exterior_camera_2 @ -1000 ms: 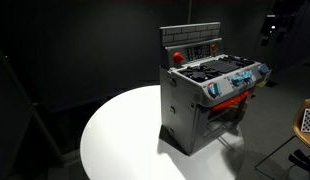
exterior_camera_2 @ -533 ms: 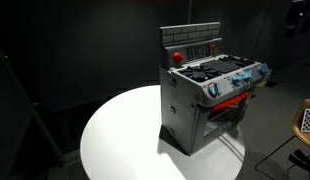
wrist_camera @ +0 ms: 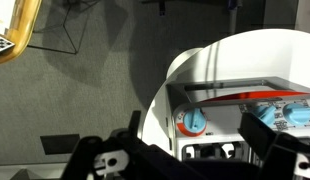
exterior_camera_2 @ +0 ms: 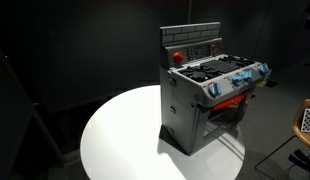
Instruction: Press the orange button from the stove
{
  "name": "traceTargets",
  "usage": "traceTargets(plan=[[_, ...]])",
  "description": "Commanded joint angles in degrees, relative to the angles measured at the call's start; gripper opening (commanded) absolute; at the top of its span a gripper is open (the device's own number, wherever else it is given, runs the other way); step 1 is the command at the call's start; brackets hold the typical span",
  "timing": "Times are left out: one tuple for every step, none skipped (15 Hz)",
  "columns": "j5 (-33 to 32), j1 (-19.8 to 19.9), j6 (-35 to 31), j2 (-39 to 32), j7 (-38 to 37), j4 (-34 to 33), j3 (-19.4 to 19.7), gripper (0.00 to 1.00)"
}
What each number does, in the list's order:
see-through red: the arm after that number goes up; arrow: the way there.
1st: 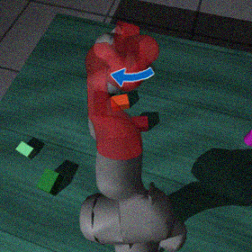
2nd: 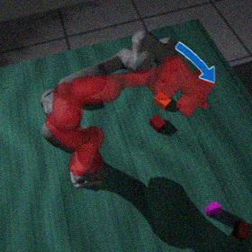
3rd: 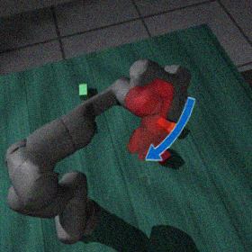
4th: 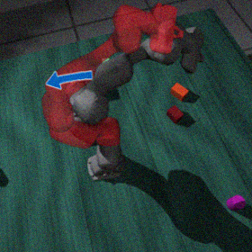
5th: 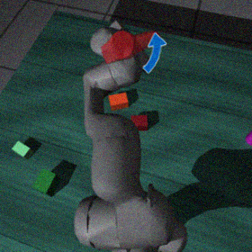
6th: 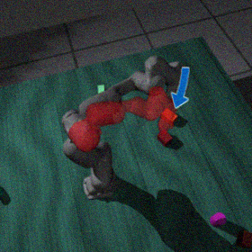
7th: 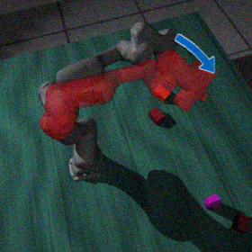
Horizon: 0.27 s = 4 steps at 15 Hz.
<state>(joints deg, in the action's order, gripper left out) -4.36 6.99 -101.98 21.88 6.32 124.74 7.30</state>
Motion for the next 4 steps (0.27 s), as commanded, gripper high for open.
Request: traceTargets(plan=[[-0.1, -0.2, 0.1, 0.1, 0.0, 0.2, 0.3, 1.00], [-0.1, -0.2, 0.1, 0.2, 0.1, 0.4, 0.3, 1.00], [-0.1, -0.2, 0.1, 0.2, 0.1, 0.5, 0.4, 1.00], [-0.1, -0.2, 0.2, 0.1, 0.2, 0.5, 0.4, 1.00]])
